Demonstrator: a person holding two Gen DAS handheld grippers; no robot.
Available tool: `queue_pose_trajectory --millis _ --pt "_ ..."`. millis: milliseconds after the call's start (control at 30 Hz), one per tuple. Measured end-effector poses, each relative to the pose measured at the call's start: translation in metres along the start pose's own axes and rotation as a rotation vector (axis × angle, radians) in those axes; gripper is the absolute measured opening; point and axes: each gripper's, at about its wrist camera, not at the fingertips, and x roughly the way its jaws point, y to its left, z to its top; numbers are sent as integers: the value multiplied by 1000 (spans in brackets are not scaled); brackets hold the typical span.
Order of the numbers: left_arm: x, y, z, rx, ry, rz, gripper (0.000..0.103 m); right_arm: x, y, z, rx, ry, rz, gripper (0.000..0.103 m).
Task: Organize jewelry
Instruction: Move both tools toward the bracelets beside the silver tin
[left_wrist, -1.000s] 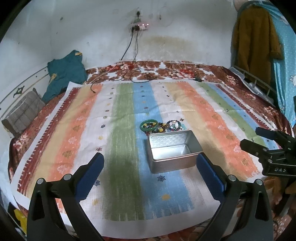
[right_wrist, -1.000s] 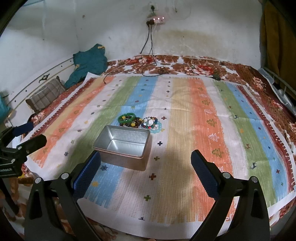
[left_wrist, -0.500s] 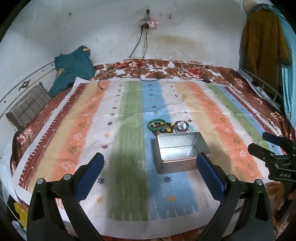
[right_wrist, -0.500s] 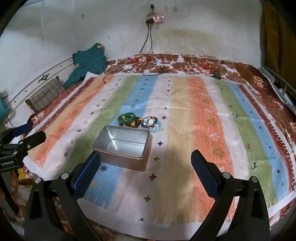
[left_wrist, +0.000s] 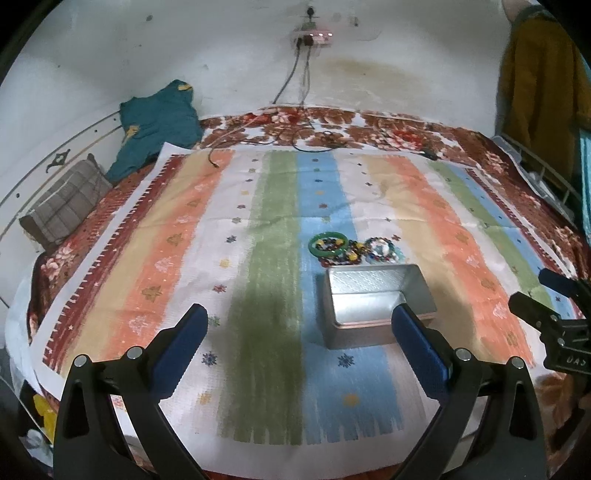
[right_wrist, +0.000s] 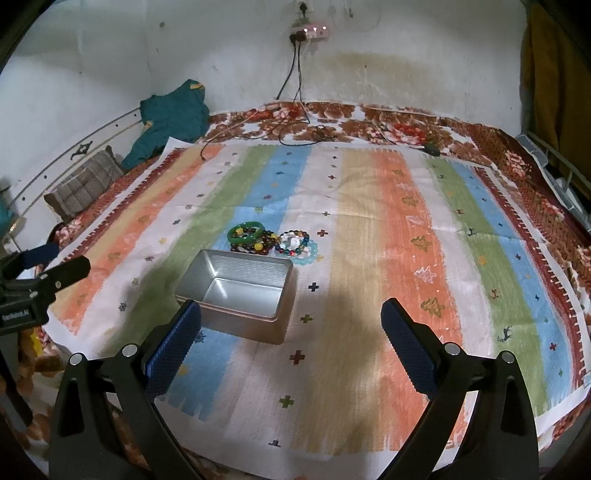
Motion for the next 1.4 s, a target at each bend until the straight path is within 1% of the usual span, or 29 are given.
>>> queue_pose_trajectory --millis 267,467,633,867,1067,1167,1400 --pt "9 -1 7 -7 29 -17 97 8 -7 11 3 15 -11 99" --pt "13 0 8 1 30 -9 97 10 -7 15 -3 26 -8 99" --pt "24 -2 18 7 40 9 97 18 -6 24 -10 37 -6 99" --pt "41 -1 30 -2 73 26 97 34 -14 38 28 62 1 99" --pt "56 1 38 -34 110 0 97 47 -13 47 30 81 6 99" --pt "65 3 42 -51 132 6 97 53 -16 52 44 92 13 99" --pt "80 1 49 -55 158 8 97 67 -17 60 48 122 19 99"
